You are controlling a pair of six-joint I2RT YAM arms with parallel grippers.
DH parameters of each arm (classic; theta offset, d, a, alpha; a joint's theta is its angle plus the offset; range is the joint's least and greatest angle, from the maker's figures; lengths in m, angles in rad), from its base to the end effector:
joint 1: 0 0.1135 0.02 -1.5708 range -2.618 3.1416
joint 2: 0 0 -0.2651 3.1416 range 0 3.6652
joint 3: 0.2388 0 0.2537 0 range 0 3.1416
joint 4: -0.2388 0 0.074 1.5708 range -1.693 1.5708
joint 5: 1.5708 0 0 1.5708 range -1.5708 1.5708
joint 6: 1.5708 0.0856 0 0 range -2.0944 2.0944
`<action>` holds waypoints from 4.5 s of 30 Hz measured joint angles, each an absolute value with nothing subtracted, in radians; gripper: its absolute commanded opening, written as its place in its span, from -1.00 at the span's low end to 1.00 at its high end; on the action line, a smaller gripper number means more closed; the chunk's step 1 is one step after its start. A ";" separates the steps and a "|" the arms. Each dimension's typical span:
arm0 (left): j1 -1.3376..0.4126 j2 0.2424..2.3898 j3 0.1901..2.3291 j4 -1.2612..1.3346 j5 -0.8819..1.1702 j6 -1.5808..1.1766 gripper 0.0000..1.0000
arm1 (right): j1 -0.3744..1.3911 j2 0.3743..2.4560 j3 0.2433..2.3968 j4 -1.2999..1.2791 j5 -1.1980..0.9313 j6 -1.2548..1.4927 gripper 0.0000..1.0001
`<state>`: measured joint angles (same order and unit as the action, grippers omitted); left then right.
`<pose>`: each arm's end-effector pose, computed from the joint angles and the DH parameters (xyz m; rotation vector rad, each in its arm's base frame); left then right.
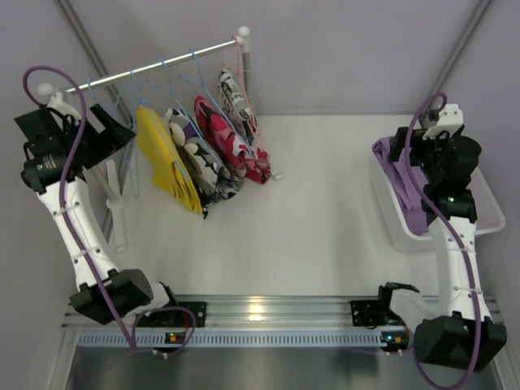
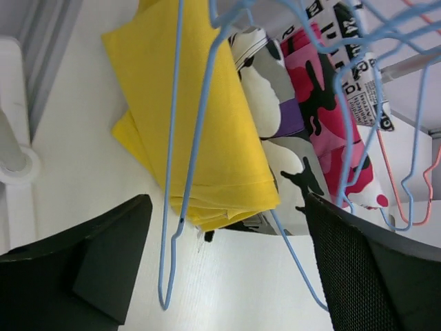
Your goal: Remove the trousers from the hanger
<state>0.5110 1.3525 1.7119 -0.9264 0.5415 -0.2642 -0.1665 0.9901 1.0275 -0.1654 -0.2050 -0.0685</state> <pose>0.2802 0.1065 0.4360 -0.4864 2.0188 -0.4268 0.2742 -0.0284 0.3842 -0.0699 1.6947 -0.0016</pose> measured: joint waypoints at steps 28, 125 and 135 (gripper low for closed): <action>0.148 1.265 1.626 -0.769 0.281 -0.350 0.35 | -0.167 0.948 1.020 -0.192 -0.211 -0.059 0.99; -0.126 0.765 1.510 -1.268 0.474 -0.502 -1.00 | -0.166 0.713 0.942 -0.342 -0.150 -0.113 0.99; -0.125 0.862 1.512 -1.281 0.702 -0.431 -1.00 | -0.166 0.693 0.942 -0.362 -0.122 -0.107 0.99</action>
<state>-0.1253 0.8616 1.5120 -1.2808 0.7021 -0.4309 -0.1661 0.6930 0.9417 -0.3618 -0.1219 -0.1074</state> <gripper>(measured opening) 0.032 0.993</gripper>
